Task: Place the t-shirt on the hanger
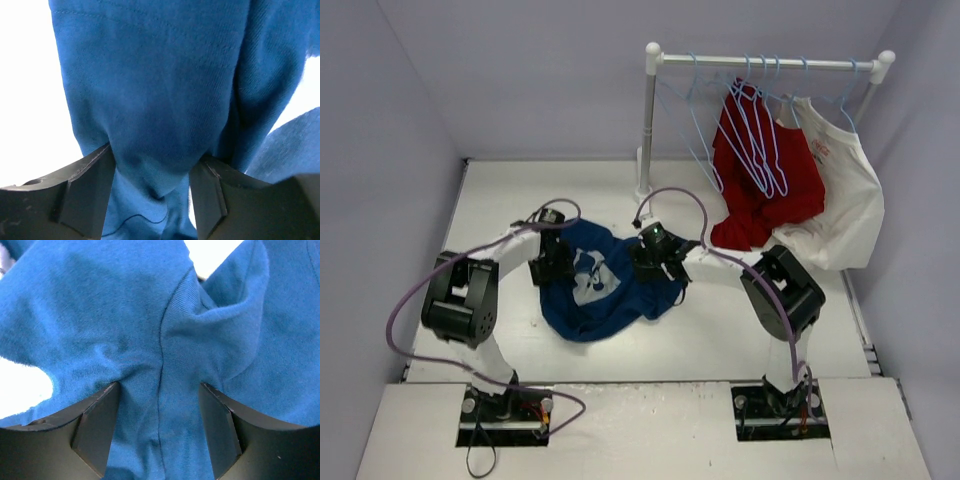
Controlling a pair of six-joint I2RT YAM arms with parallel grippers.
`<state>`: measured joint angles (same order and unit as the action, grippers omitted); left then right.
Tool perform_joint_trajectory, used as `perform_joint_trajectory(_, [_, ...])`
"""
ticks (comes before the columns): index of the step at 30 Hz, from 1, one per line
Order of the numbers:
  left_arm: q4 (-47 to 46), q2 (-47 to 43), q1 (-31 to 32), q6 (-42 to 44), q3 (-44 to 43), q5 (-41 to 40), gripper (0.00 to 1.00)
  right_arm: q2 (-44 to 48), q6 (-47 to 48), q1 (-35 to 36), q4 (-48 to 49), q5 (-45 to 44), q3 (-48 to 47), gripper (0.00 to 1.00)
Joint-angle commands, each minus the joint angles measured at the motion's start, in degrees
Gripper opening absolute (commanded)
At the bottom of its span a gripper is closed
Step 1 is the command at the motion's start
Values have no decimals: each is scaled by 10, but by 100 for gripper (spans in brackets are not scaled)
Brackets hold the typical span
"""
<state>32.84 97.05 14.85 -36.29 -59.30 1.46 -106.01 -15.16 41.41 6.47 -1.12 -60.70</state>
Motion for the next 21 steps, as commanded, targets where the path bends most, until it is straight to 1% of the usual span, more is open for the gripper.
perform_joint_trajectory(1, [-43, 54, -21, 60, -80, -7, 52, -23, 9, -15, 18, -38, -39, 60])
perform_joint_trajectory(4, [-30, 56, -31, 84, -135, 0, 52, -13, 34, -20, 16, -38, -56, 60])
perform_joint_trajectory(6, [0, 40, -36, 106, -158, -5, 53, 22, 58, -20, 13, -36, -61, 60])
perform_joint_trajectory(9, [33, -47, -40, 136, -178, -39, 65, 102, 91, -19, 1, -28, -67, 60])
perform_joint_trajectory(10, [39, -62, -40, 146, -178, -44, 67, 122, 96, -19, -1, -28, -69, 61])
perform_joint_trajectory(12, [60, -130, -40, 156, -176, -60, 73, 182, 119, -20, -17, -35, -77, 62])
perform_joint_trajectory(14, [67, -200, -40, 166, -163, -67, 76, 216, 140, -20, -38, -59, -99, 65])
perform_joint_trajectory(16, [73, -297, -40, 172, -121, -74, 78, 258, 173, -25, -64, -89, -139, 70])
perform_joint_trajectory(17, [72, -324, -40, 169, -106, -75, 79, 267, 185, -31, -64, -95, -151, 71])
perform_joint_trajectory(18, [72, -362, -40, 162, -94, -79, 79, 276, 201, -46, -79, -90, -166, 72])
perform_joint_trajectory(20, [67, -403, -40, 152, -52, -77, 80, 279, 219, -75, -88, -73, -191, 74])
perform_joint_trajectory(21, [62, -434, -40, 151, -29, -78, 80, 275, 224, -101, -96, -58, -210, 74])
